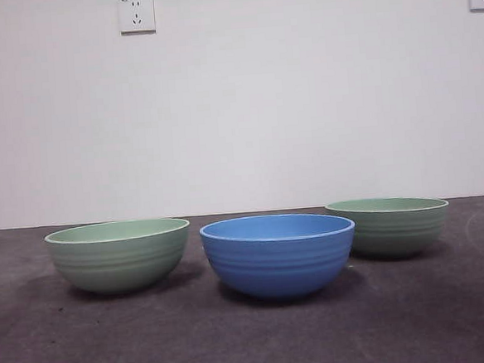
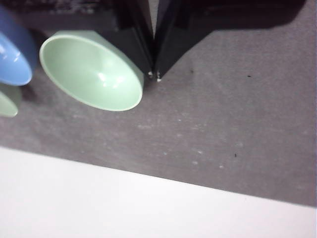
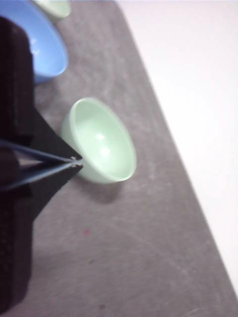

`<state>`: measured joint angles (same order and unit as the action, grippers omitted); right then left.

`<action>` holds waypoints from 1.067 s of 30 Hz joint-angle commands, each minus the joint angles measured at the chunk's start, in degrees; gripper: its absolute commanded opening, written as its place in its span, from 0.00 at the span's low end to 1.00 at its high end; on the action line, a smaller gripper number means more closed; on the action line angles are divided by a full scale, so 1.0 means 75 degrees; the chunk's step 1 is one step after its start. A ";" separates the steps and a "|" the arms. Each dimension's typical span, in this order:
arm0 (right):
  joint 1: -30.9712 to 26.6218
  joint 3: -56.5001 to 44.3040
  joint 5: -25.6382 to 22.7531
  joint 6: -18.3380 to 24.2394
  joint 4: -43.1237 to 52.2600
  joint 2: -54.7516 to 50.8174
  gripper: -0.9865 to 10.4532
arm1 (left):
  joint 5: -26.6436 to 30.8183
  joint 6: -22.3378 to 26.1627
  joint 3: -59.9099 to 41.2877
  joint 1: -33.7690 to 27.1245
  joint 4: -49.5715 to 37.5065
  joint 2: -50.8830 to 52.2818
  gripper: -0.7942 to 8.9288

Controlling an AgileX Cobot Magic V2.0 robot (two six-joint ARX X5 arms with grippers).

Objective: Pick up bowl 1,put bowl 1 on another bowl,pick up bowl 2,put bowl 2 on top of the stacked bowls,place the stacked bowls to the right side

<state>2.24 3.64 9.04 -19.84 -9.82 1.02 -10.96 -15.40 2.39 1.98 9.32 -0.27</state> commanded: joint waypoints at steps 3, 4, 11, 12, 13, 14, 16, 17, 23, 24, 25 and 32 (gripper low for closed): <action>0.0017 0.0720 0.0192 -0.0169 0.0073 0.0356 0.08 | -0.0023 -0.0411 0.0761 -0.0023 0.0498 0.0017 0.08; 0.0017 0.0889 0.0291 -0.0166 0.0038 0.0495 0.08 | -0.0055 -0.0411 0.0947 -0.0023 0.0647 -0.0020 0.08; 0.0041 0.2314 0.1049 0.0207 -0.0953 0.1798 0.08 | -0.0664 -0.0312 0.2326 -0.0017 0.1658 -0.0793 0.08; 0.0052 0.2530 0.1198 0.0323 -0.1145 0.1985 0.08 | -0.0775 -0.0280 0.2509 -0.0017 0.1807 -0.0947 0.08; 0.0064 0.2786 0.1352 0.0478 -0.1396 0.2200 0.08 | -0.0921 -0.0169 0.2716 -0.0017 0.1961 -0.1148 0.08; 0.0076 0.3045 0.1510 0.0632 -0.1649 0.2419 0.08 | -0.1125 -0.0015 0.2917 -0.0017 0.2116 -0.1361 0.08; 0.0090 0.3555 0.1856 0.0877 -0.2174 0.2859 0.08 | -0.1524 0.0326 0.3322 -0.0015 0.2425 -0.1821 0.08; 0.0114 0.3765 0.2037 0.0997 -0.2393 0.3040 0.08 | -0.1705 0.0484 0.3485 -0.0015 0.2550 -0.2014 0.08; 0.0323 0.5074 0.2745 0.1964 -0.4045 0.4083 0.08 | -0.2838 0.1381 0.4473 -0.0009 0.3585 -0.3127 0.08; 0.0356 0.5246 0.2824 0.2116 -0.4313 0.4223 0.08 | -0.2996 0.1501 0.4605 -0.0009 0.3756 -0.3267 0.08; 0.0411 0.5467 0.2841 0.2259 -0.4674 0.4392 0.08 | -0.3174 0.1664 0.4774 -0.0009 0.3998 -0.3448 0.08; 0.0734 0.6309 0.2806 0.3075 -0.6446 0.5021 0.08 | -0.3605 0.2629 0.5619 -0.0003 0.5435 -0.4127 0.07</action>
<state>7.40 50.65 30.02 0.40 -57.32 38.54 -37.52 0.71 44.05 2.00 49.12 -31.07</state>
